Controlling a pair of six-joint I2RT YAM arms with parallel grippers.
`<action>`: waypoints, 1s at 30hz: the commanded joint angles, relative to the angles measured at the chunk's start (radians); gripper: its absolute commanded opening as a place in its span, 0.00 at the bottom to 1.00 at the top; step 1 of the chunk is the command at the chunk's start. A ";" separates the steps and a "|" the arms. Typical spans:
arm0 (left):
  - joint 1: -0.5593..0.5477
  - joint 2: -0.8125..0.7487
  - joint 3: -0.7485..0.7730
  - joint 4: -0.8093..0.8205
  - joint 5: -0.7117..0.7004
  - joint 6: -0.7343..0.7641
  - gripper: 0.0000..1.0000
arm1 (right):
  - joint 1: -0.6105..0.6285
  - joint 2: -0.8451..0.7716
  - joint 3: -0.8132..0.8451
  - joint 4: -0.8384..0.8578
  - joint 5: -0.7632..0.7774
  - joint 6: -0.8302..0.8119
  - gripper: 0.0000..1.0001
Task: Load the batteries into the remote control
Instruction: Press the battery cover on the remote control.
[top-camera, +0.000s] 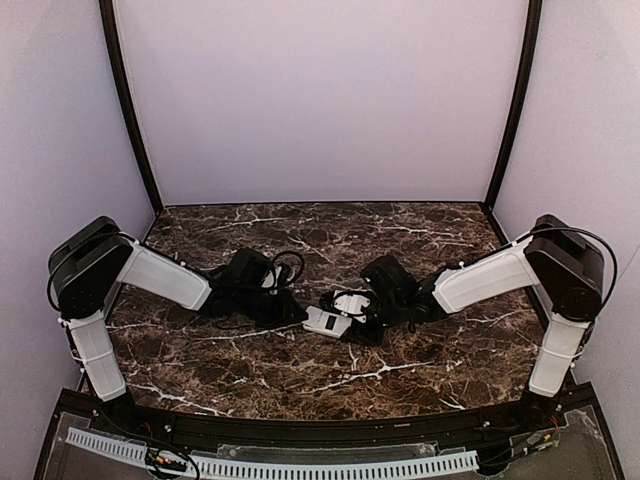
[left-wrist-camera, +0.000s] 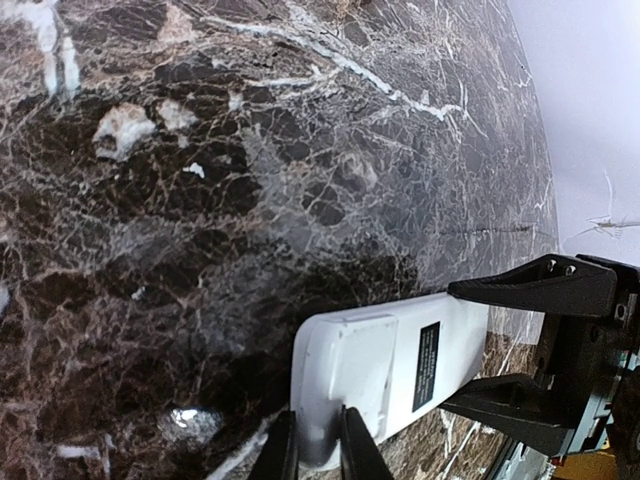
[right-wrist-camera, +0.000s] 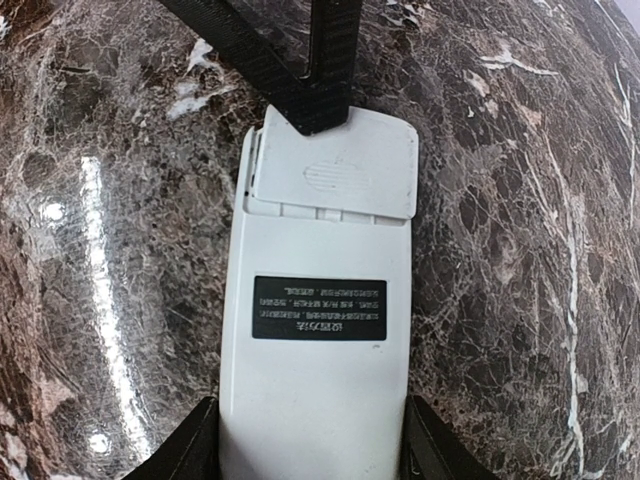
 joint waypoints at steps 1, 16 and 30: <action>-0.044 0.056 -0.045 -0.087 -0.026 -0.037 0.07 | 0.007 0.006 -0.021 0.062 0.092 0.003 0.01; -0.045 0.052 -0.084 -0.036 -0.026 -0.094 0.06 | 0.034 0.000 -0.044 0.094 0.119 0.026 0.02; -0.044 0.039 -0.146 0.047 -0.030 -0.131 0.03 | 0.034 0.004 -0.054 0.118 0.091 0.064 0.02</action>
